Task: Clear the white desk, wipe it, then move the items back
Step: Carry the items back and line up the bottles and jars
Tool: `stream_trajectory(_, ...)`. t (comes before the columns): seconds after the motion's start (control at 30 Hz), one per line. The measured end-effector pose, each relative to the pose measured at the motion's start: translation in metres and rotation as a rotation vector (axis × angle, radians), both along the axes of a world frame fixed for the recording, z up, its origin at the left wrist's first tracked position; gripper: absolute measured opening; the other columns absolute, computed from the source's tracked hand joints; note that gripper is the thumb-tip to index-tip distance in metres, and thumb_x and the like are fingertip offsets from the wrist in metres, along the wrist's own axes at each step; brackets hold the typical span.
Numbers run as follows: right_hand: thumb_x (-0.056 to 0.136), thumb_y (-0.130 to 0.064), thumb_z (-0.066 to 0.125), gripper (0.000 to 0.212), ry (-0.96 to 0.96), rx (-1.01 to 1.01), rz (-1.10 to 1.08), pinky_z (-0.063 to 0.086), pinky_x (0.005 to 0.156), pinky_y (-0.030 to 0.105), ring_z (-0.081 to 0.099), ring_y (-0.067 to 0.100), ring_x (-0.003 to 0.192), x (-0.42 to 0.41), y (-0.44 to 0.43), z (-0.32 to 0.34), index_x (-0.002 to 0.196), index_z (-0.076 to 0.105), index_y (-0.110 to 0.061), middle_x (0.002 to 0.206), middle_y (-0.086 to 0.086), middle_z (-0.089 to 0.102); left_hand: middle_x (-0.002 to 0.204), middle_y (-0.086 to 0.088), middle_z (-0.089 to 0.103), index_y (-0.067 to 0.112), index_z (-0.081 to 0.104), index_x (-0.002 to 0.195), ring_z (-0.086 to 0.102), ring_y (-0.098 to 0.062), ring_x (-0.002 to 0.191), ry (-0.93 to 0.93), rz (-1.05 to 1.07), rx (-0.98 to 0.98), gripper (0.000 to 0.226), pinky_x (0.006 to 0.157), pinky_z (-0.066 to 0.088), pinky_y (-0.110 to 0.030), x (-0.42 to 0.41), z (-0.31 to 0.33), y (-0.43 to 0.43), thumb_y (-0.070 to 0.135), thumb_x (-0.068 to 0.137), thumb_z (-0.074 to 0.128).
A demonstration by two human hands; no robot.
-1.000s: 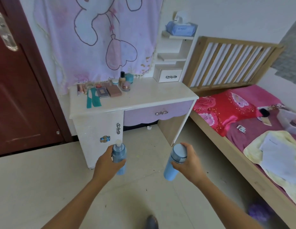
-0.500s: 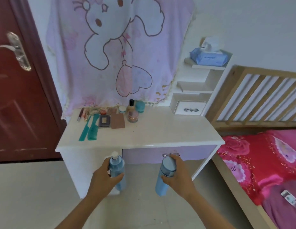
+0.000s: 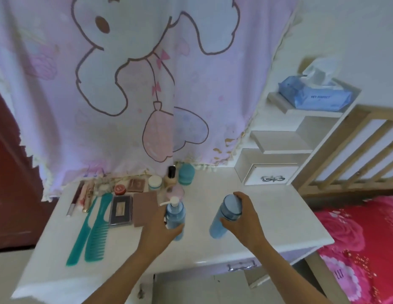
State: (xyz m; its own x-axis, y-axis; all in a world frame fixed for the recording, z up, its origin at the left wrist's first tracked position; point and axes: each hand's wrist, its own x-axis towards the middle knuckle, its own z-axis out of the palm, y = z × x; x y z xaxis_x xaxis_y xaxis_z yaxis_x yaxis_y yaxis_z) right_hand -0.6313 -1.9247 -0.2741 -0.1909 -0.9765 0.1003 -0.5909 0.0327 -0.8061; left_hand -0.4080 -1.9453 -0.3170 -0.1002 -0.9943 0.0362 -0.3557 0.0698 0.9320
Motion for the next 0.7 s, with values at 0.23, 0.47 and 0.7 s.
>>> stream_trajectory(0.23, 0.067, -0.003, 0.077, 0.074, -0.011, 0.096, -0.074, 0.041, 0.093, 0.024, 0.044, 0.011, 0.106, -0.03, -0.049, -0.015, 0.13, 0.038, -0.011, 0.117, -0.004, 0.044, 0.087, 0.024, 0.052, 0.043, 0.045, 0.092, 0.051, 0.004, 0.077, 0.017, -0.093, 0.02, 0.044, 0.068, 0.039, -0.01, -0.056, -0.007, -0.07, 0.014, 0.073, 0.072)
stream_trajectory(0.47, 0.066, -0.001, 0.076, 0.071, -0.018, 0.054, -0.038, 0.04, 0.088, 0.022, 0.045, 0.012, 0.103, -0.064, -0.138, -0.019, 0.127, 0.04, -0.009, 0.114, -0.003, 0.045, 0.097, 0.015, 0.05, 0.023, 0.047, 0.119, 0.05, -0.005, 0.088, -0.063, -0.122, 0.022, 0.046, 0.064, 0.035, -0.006, -0.113, -0.008, -0.154, 0.018, 0.077, 0.067)
stream_trajectory(0.7, 0.066, -0.003, 0.076, 0.065, -0.042, 0.004, 0.02, 0.037, 0.087, 0.018, 0.047, 0.012, 0.103, -0.093, -0.232, -0.036, 0.121, 0.044, -0.012, 0.111, -0.005, 0.047, 0.104, 0.006, 0.055, 0.016, 0.05, 0.12, 0.053, -0.01, 0.097, -0.139, 0.016, 0.059, 0.043, 0.074, 0.031, -0.012, -0.162, -0.024, -0.227, 0.017, 0.08, 0.066)
